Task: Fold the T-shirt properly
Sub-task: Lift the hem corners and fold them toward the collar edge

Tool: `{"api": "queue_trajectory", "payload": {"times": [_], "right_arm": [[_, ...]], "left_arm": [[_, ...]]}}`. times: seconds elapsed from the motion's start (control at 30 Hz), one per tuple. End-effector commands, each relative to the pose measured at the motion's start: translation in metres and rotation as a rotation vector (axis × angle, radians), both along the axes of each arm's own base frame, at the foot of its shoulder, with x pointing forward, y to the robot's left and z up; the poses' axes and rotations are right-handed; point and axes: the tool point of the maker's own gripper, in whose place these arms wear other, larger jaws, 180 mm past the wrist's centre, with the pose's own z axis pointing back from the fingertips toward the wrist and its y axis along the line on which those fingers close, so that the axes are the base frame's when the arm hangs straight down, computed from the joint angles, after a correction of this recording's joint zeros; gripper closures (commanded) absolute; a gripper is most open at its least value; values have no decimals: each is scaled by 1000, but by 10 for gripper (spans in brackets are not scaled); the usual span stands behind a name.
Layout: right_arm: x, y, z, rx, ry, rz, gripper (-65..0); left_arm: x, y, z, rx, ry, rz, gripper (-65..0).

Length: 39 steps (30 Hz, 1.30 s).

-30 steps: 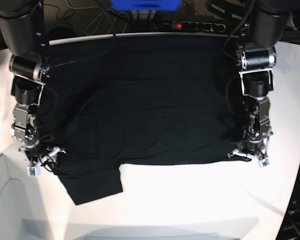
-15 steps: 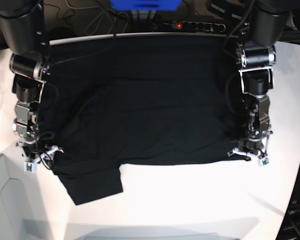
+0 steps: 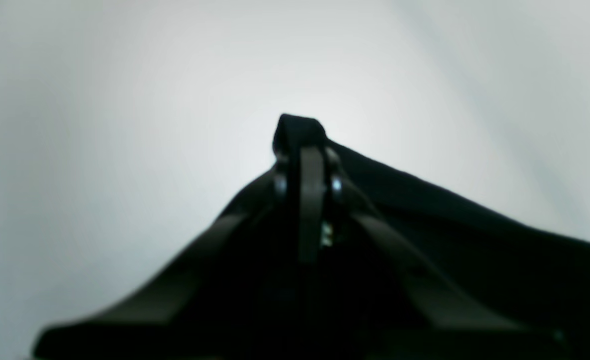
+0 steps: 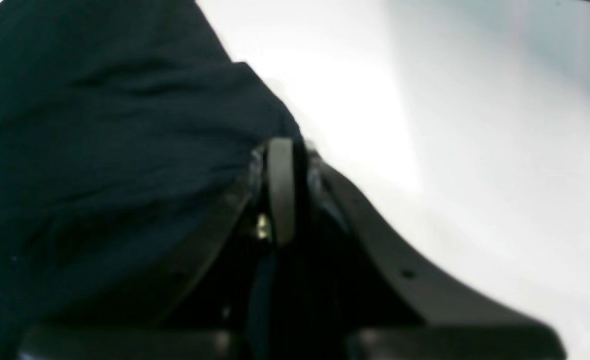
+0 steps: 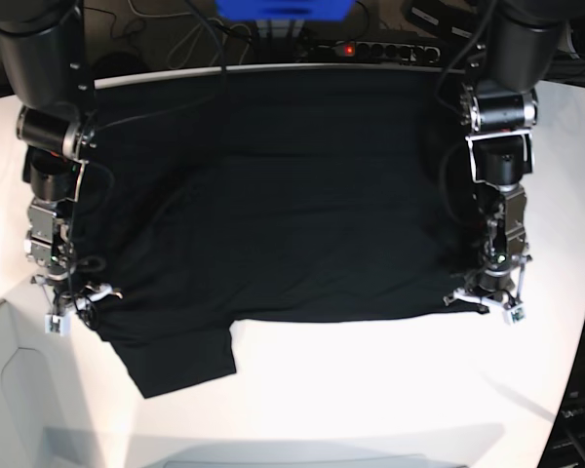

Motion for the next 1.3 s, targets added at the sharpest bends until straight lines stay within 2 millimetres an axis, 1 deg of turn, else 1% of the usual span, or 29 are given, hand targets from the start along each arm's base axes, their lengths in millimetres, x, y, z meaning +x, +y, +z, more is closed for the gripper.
{"api": "queue_trajectory", "payload": {"times": [0.0,0.03,0.1,0.13,0.2,0.27,0.37,0.43,0.5,0.57,0.67,0.77,0.97,1.03,1.13,1.27], "right_arm": [[3,-7,4,-18,23,3,0],[4,-7,6,-19,21,4,0],[6,-9,10,-25,7,2,0],[8,-13,17,-36,-9,0,0],[17,-14,36,-59,-63,7,0],[16,-16,44,-83,-92,13,0],[17,-18,62,-121,-146,23,0],[14,-19,68,-142,-154,28,0],[11,-19,77,-168,-157,36,0],[5,-19,84,-197,-163,47,0],[-2,-7,95,-197,-196,63,0],[-16,0,105,-196,-206,77,0],[-52,19,116,-159,-204,114,0],[-66,17,120,-149,-211,102,0],[-79,13,123,-159,-221,91,0],[-91,12,112,-167,-186,97,0]], "left_arm": [[-14,1,-14,-16,78,-3,-3],[-15,0,-14,-18,83,-6,-3],[-12,-3,-3,-21,64,-20,-3],[-13,-5,1,-17,58,-31,-3],[-12,-10,14,-6,31,-54,-3],[-12,-16,26,4,10,-75,-3],[-13,-23,40,16,-17,-104,-3],[-16,-22,51,13,-45,-98,-3],[-20,-17,64,5,-71,-80,-3],[-23,-13,74,-2,-83,-68,-3],[-27,-13,83,-13,-97,-60,-3],[-37,-8,90,-7,-108,-49,-3],[-54,-15,102,33,-135,-80,-3],[-61,-16,102,42,-135,-84,-3],[-75,-7,103,48,-139,-55,-3],[-92,8,99,-8,-152,8,-3]]}}
